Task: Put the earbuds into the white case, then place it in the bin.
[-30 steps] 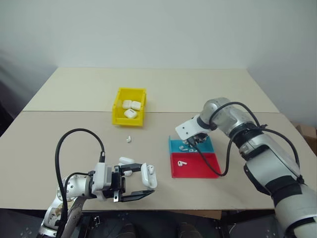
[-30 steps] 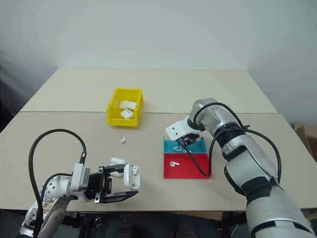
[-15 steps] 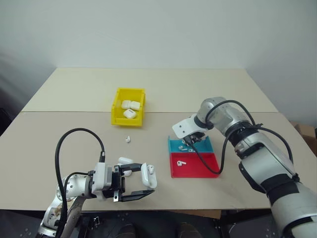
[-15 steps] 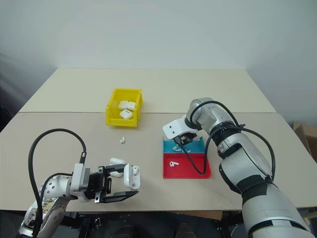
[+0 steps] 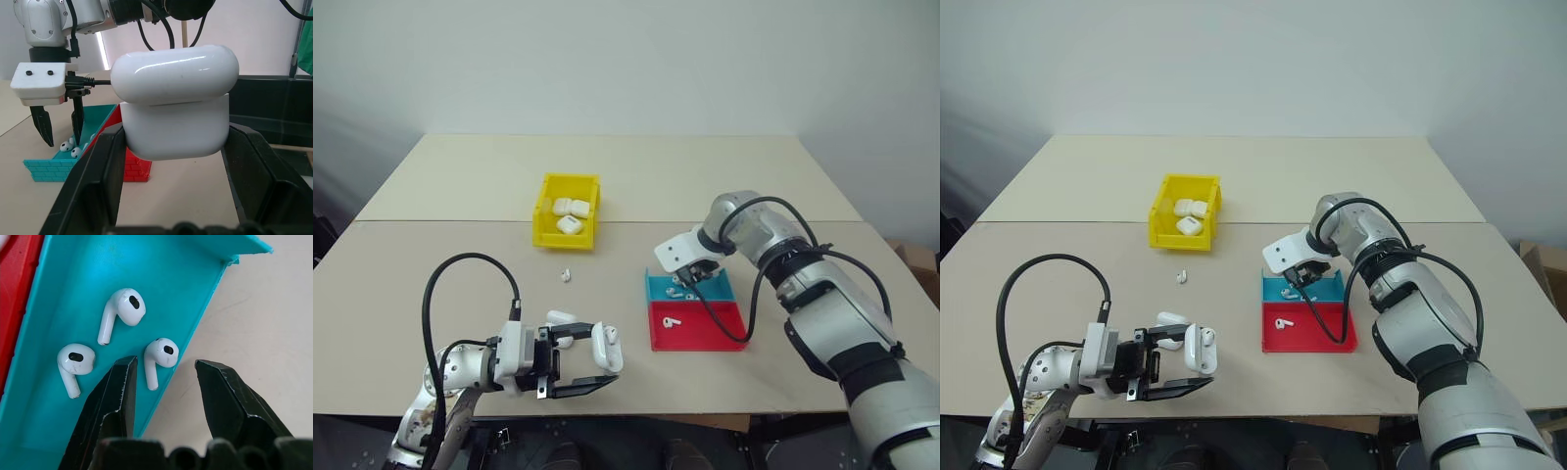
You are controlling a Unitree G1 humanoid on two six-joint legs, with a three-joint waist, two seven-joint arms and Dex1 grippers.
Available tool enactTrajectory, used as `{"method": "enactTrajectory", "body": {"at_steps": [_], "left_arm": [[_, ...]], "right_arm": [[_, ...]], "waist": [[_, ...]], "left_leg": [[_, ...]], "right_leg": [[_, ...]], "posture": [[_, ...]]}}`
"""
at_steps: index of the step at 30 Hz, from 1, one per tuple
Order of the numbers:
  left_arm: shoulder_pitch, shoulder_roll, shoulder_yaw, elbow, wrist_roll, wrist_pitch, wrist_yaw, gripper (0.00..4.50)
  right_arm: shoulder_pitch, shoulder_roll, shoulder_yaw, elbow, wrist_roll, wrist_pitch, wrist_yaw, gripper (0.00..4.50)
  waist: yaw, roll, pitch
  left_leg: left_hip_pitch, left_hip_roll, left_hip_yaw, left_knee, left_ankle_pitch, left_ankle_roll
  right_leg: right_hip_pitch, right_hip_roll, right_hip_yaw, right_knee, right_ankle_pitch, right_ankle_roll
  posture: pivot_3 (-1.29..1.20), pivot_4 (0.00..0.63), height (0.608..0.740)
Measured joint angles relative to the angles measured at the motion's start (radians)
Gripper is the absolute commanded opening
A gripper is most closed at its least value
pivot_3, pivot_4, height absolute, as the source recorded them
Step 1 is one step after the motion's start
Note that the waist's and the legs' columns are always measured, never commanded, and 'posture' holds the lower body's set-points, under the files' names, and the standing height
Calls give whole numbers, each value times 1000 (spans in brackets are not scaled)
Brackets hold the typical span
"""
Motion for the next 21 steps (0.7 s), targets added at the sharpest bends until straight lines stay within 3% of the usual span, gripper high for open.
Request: {"method": "enactTrajectory", "body": {"at_steps": [2, 5, 21], "left_arm": [[0, 0, 0, 0, 0, 0, 0, 2765], [-1, 0, 0, 0, 0, 0, 0, 2765], [-3, 9, 0, 0, 0, 0, 0, 2765]], "right_arm": [[0, 0, 0, 0, 0, -3, 0, 2312], [0, 0, 0, 0, 0, -10, 3, 1795], [22, 0, -9, -26, -2, -37, 22, 1795]], "waist": [[0, 0, 0], [0, 0, 0], [0, 0, 0]], "left_leg": [[0, 0, 0, 0, 0, 0], [0, 0, 0, 0, 0, 0], [0, 0, 0, 0, 0, 0]], "right_leg": [[0, 0, 0, 0, 0, 0], [0, 0, 0, 0, 0, 0], [0, 0, 0, 0, 0, 0]], "posture": [[0, 150, 740], [0, 150, 740], [0, 150, 740]]}}
